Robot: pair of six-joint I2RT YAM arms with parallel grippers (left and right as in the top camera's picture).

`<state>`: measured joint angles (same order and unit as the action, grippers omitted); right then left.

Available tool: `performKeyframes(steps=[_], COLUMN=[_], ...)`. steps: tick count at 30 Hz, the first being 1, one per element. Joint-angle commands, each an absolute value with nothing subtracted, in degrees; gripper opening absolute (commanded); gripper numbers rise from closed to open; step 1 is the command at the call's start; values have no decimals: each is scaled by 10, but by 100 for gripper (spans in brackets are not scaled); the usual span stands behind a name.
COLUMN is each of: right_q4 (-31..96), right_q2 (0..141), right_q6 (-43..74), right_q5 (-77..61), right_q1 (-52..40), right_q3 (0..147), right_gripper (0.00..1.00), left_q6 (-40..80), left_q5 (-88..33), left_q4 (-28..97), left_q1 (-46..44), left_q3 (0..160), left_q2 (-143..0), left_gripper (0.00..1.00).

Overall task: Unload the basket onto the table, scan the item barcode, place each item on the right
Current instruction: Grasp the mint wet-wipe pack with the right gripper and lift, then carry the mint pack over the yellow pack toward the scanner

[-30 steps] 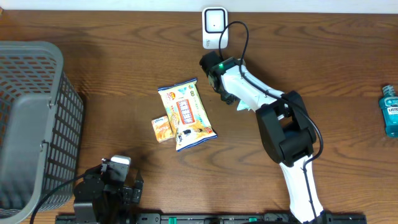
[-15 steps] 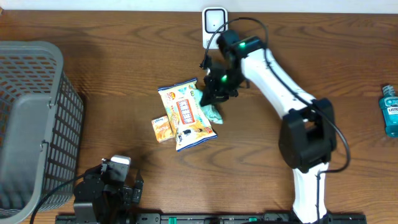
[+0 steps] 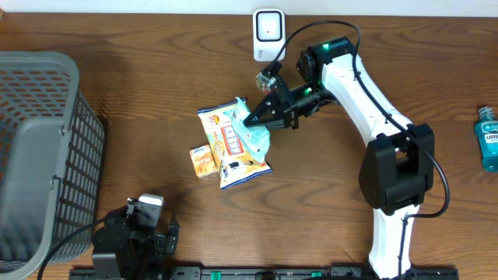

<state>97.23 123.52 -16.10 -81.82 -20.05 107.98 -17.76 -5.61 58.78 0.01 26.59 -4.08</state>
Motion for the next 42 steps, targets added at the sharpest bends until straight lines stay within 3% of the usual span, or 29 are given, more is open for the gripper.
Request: performKeyframes(steps=[1,16,42], right_q4=[975,975,975], right_q2=[1225,1225,1225], right_q6=[-195,-455,-400], right_q5=[-869,-841,-783], right_q1=[-200,-138,-215], right_q3=[1085,1072,1052], right_gripper=[1,1,1], left_q6=[-170,-170,-170], left_q5=[-53,-53,-53], left_q4=[589,589,589], left_q1=[3,3,3], left_q3=[265,265,265], left_q2=[-40,-40,-40], left_gripper=[98,98,98])
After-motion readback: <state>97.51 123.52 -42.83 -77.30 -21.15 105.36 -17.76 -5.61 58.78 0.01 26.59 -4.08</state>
